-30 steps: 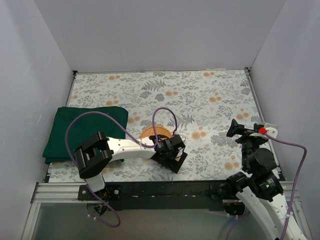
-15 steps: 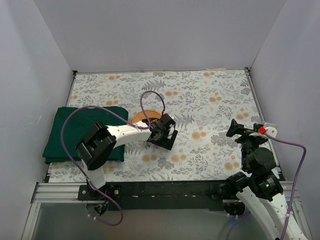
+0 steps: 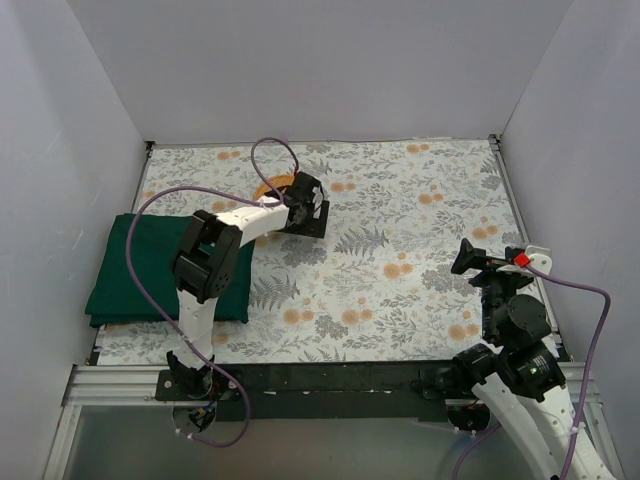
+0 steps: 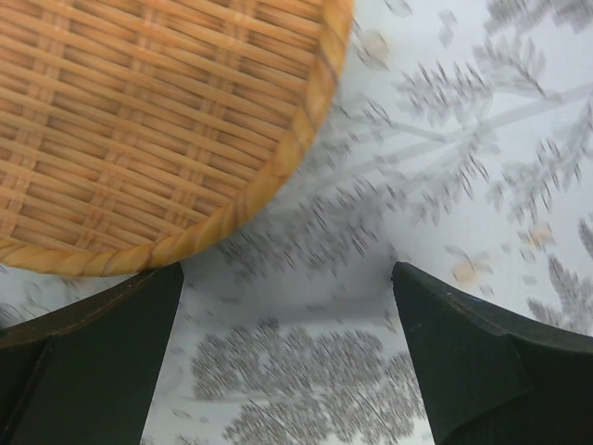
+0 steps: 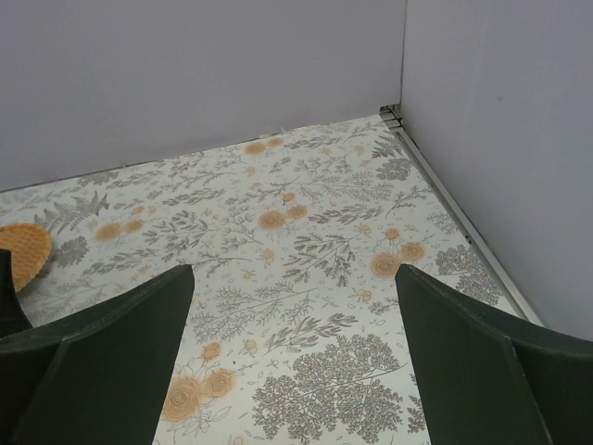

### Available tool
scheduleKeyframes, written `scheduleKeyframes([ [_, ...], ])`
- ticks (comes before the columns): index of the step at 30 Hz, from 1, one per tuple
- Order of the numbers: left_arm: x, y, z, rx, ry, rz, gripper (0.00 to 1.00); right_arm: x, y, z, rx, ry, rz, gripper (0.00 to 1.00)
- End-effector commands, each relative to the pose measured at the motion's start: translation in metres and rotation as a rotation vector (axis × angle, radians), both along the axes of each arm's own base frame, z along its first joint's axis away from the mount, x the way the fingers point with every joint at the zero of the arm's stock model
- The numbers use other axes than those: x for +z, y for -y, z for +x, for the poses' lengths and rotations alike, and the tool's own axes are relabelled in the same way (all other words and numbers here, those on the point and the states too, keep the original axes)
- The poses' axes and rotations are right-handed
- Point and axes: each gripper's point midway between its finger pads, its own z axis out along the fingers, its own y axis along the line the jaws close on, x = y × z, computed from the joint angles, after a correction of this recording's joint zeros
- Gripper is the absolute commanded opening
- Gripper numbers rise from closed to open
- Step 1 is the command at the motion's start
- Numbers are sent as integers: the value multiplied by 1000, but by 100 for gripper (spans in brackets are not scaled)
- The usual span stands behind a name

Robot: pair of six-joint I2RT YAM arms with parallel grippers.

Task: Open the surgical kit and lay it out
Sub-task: Move the distractor to the center of the board, then move the surgical kit at the center of the board.

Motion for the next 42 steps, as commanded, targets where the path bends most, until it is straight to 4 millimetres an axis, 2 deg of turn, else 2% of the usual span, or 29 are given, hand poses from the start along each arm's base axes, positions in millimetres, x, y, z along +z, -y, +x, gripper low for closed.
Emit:
scheduleKeyframes([
  [1,-9,-32,43,81,12,10,98,6,-2,0,13,35,11,99],
  [5,-7,-43,73,124,34,-14,98,6,-5,1,27,33,5,99],
  [8,-1,-41,85,124,49,-36,98,6,-8,2,42,28,0,99],
  [10,5,-35,82,117,35,-66,98,9,-12,2,66,27,-3,99],
  [13,33,-29,71,112,49,-138,98,7,-24,4,123,-8,-7,99],
  [14,55,-30,64,120,72,-168,98,8,-28,8,135,-32,-7,99],
  [16,79,-31,56,119,93,-199,98,1,-40,11,182,-92,14,99],
  [17,112,-33,51,124,148,-232,98,1,-48,16,201,-132,14,99],
  [19,132,-42,39,139,172,-233,98,-7,-71,20,301,-206,28,99],
  [20,142,-46,35,147,190,-233,98,-20,-84,28,334,-274,25,98],
  [21,163,-54,27,158,226,-243,98,-17,-100,28,409,-297,43,99],
  [22,167,-64,22,181,226,-228,98,-20,-109,30,445,-324,54,99],
  [23,171,-73,18,200,229,-222,98,-34,-122,37,471,-394,76,99],
  [25,178,-107,8,286,237,-191,98,-34,-147,39,571,-436,113,99],
  [26,179,-119,5,318,239,-181,98,-44,-159,48,592,-488,137,99],
  [27,178,-146,5,396,241,-169,98,-42,-173,48,647,-506,159,99],
  [28,176,-163,-4,436,241,-161,98,-43,-186,49,692,-525,178,99],
  [29,175,-176,-7,469,242,-168,98,-56,-198,58,707,-573,189,98],
  [30,172,-209,-8,559,248,-169,98,-59,-215,55,748,-600,212,98],
  [31,167,-225,-16,619,253,-177,98,-53,-227,59,771,-600,222,98],
  [32,164,-243,-19,679,261,-174,98,-68,-241,65,777,-653,225,98],
  [33,161,-280,-24,787,273,-168,98,-69,-258,62,809,-674,232,98],
  [34,163,-296,-25,845,305,-188,98,-73,-274,69,818,-700,231,98],
  [35,149,-309,-32,892,289,-184,98,-72,-288,69,838,-708,231,98],
  [36,145,-337,-38,972,303,-182,98,-72,-305,64,866,-724,238,98],
  [37,145,-349,-37,1012,329,-204,98,-74,-322,71,874,-739,244,97],
  [39,137,-375,-44,1085,338,-230,98,-73,-350,67,918,-745,259,97],
  [40,135,-384,-46,1110,338,-231,98,-86,-363,68,913,-783,273,97],
  [42,128,-405,-53,1160,332,-186,98,-79,-391,64,954,-783,300,96],
])
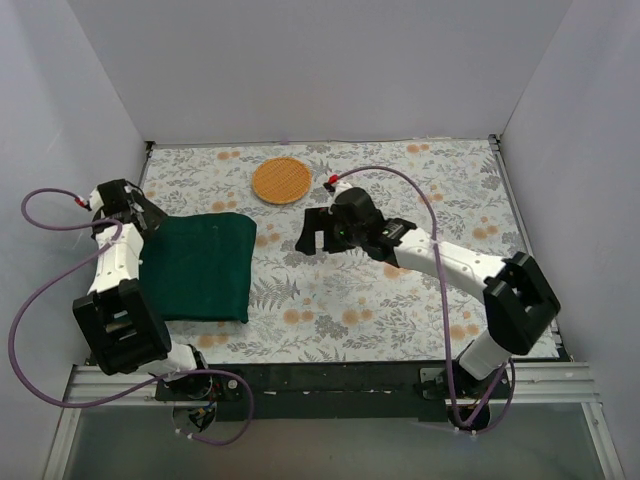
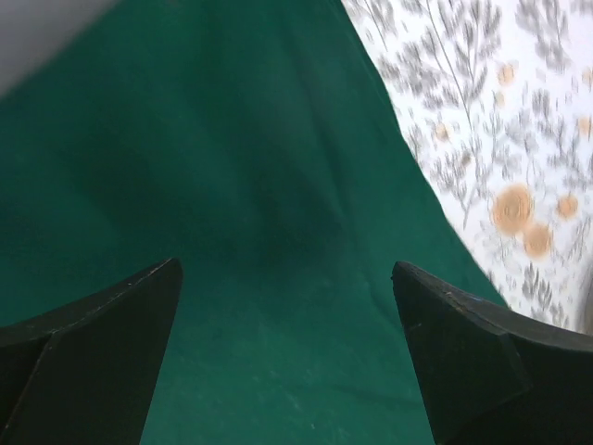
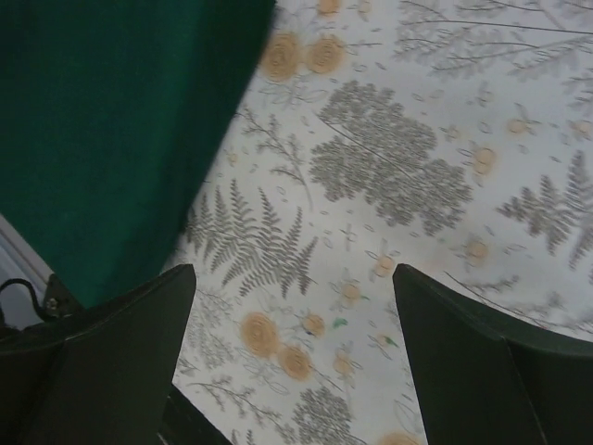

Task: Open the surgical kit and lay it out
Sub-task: Move the surgical kit at the center of the board.

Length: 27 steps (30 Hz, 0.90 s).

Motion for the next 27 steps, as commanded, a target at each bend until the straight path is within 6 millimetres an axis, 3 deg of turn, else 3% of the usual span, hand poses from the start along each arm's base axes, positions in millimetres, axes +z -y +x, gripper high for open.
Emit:
scheduleKeyframes([
  [1,20,-35,4,93,89,47,98,18,-69,1,30,-35,140,96],
  [2,18,-40,2,97,70,71,98,26,-83,3,42,-30,159,95],
  [4,12,-47,2,99,50,93,98,9,-109,-2,68,-65,161,94],
  [6,6,-53,2,93,32,96,98,12,-132,-7,85,-95,193,93],
  [7,4,-56,3,94,32,86,98,-5,-141,-7,84,-123,176,93],
  [9,1,-67,-3,132,36,61,98,-3,-162,-11,102,-144,198,93],
  [10,-6,-66,-2,129,44,22,98,-20,-167,-11,102,-166,178,92],
  [13,-17,-67,-3,126,39,-32,98,-35,-188,-15,126,-191,175,89],
  [18,-22,-61,-1,111,48,-61,98,-51,-206,-19,149,-221,184,82],
  [23,-26,-56,0,96,47,-84,98,-64,-210,-22,139,-265,199,72],
  [27,-30,-55,1,90,42,-95,98,-71,-206,-23,123,-279,192,50],
])
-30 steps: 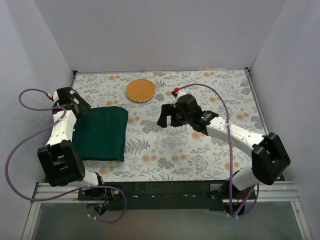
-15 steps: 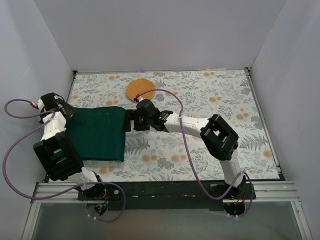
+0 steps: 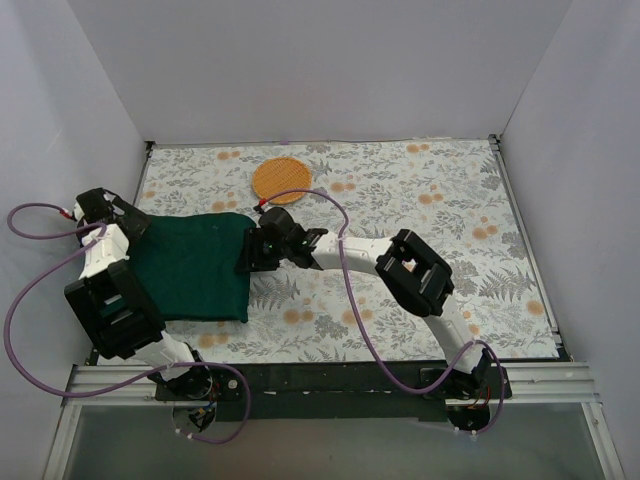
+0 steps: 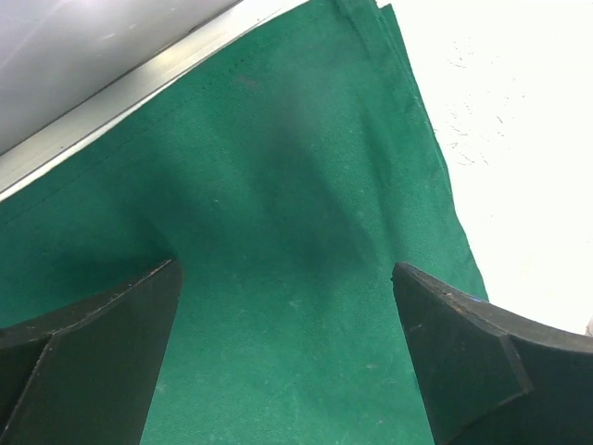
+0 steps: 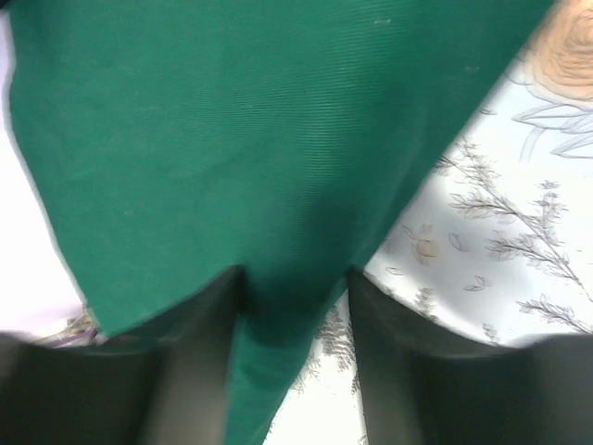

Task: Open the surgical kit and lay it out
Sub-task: Move the surgical kit at the center of the board.

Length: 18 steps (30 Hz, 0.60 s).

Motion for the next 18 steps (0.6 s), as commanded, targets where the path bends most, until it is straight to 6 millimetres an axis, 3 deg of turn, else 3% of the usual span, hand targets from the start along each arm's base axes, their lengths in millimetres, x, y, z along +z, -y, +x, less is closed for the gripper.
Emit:
scheduleKeyframes([
  [1,-5,6,2,-20,7,-23,98,8,-8,5,-21,9,38,42],
  [3,-4,7,2,-24,12,-25,98,7,-7,4,-15,12,31,36],
  [7,-8,8,0,-25,1,-28,98,5,2,2,-25,8,6,14],
  [11,-7,11,-1,-35,-10,-13,98,2,17,4,-65,20,-25,3],
  [18,-1,30,2,-91,-38,43,98,8,46,7,-118,33,-69,1],
])
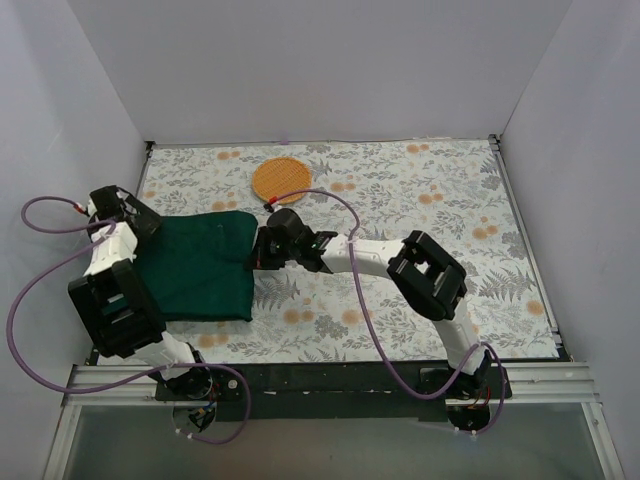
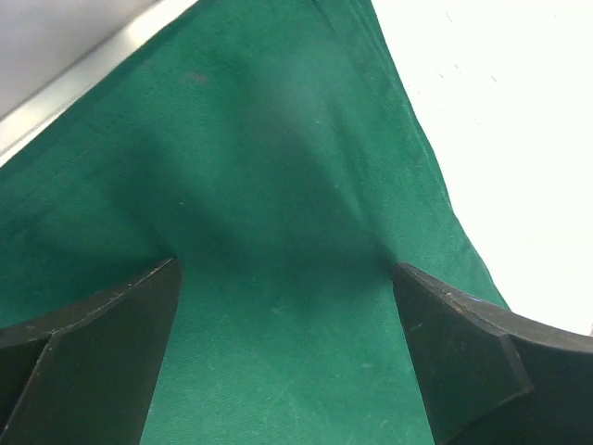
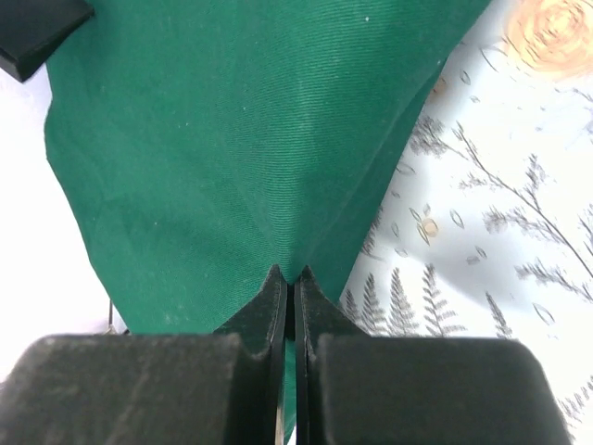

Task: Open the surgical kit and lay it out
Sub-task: Move the surgical kit at the center of the board.

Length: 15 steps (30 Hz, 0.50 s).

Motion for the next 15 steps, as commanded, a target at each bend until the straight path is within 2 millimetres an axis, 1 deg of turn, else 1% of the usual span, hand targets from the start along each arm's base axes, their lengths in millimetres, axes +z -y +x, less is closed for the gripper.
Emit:
scheduleKeyframes([
  [1,5,12,-4,-38,-19,44,98,-9,40,5,-46,30,-130,1],
  [2,8,19,-2,-55,-14,48,98,-15,49,7,-58,26,-150,1],
  [3,9,22,-2,-62,-15,54,98,-6,53,9,-63,44,-142,1],
  [5,13,31,1,-91,-12,70,98,-9,64,11,-65,58,-162,1],
  [6,16,30,-1,-83,-12,89,98,-4,67,11,-62,69,-157,1],
  [7,16,31,-2,-84,-13,94,98,-8,74,10,-60,57,-182,1],
  [10,17,27,-5,-52,-18,108,98,-4,82,9,-38,79,-209,1],
  [12,15,30,-5,-60,-17,96,98,-12,99,5,-27,72,-254,1],
  [13,13,34,-4,-77,-13,77,98,-17,107,3,-26,63,-268,1],
  [14,13,37,-3,-86,-10,69,98,-18,115,7,-34,59,-267,1],
  [15,13,41,-3,-99,-11,58,98,-24,128,2,-29,51,-282,1],
])
